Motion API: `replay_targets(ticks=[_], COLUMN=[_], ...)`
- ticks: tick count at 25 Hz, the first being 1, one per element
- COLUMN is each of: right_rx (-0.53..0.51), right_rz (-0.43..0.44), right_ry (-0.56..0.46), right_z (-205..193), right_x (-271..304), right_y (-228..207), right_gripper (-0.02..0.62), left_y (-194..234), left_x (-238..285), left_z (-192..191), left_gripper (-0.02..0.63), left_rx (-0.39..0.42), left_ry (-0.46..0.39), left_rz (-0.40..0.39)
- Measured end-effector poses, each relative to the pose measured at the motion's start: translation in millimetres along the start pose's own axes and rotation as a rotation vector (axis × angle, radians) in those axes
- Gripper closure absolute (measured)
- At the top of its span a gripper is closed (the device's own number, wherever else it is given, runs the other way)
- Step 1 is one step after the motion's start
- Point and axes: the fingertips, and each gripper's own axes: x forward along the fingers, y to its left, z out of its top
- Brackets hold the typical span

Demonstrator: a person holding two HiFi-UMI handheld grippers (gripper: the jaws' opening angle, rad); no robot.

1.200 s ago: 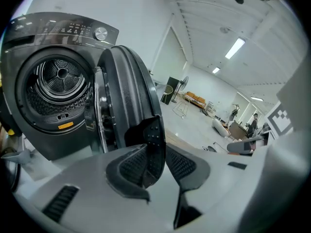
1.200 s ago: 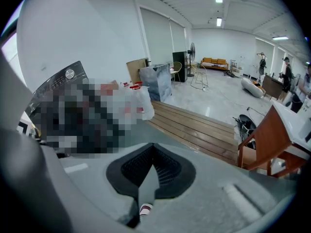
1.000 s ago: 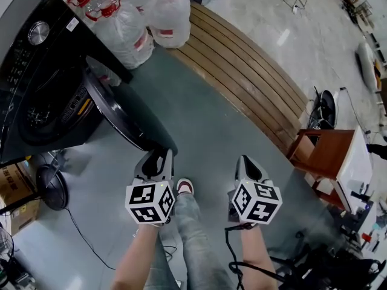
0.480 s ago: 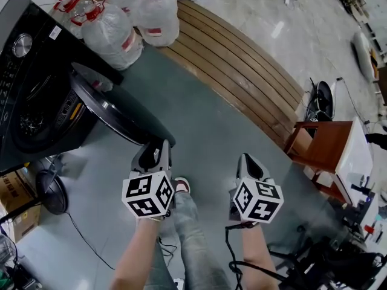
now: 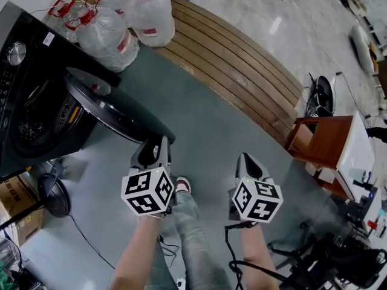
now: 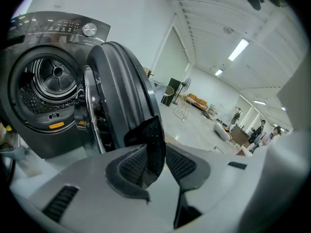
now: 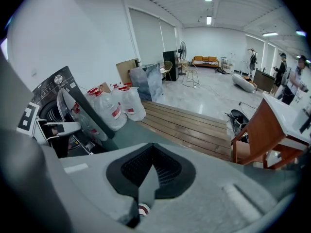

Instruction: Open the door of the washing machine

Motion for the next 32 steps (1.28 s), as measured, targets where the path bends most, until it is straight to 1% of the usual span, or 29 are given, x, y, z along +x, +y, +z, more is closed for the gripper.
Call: replay_targets(ticks=[9, 14, 18, 23, 26, 28, 30, 32], right_rx=[-0.013, -0.042, -0.072, -0.128, -0.17, -0.211, -0.269, -0.323], right_rz=[0.018, 0.048, 0.078, 0.13, 0.154, 0.183, 0.224, 0.263], right_ry=[-0.01, -0.012, -0.021, -0.045, -0.045, -0.049, -0.067, -0.083], right_z=[6, 11, 21, 44, 55, 65, 83, 99], right_x=[-2, -5, -12, -30, -51, -65, -76, -92], right_y=[13, 31, 51, 85, 108, 129, 155, 184], right_gripper=[0.591, 0.591, 0.591, 0.591, 0.591, 0.591, 0.591, 0.591], left_y=[0, -8, -13, -4, 7, 17, 31, 46], left_x=[0, -5, -23, -65, -108, -141, -172, -205], left_z=[-1, -4, -4, 14, 34, 56, 84, 106], left_gripper=[0.485, 0.483, 0.483, 0.487, 0.497, 0.497, 0.497, 0.497], left_rx=[0.032, 0.042, 0.042, 0.042, 0.034, 0.042, 0.053, 0.049], left_ry=[0.001, 0.015, 0.032, 0.021, 0.002, -0.037, -0.094, -0.137], left_rz=[0.01, 0.002, -0.005, 0.027, 0.058, 0.088, 0.127, 0.163])
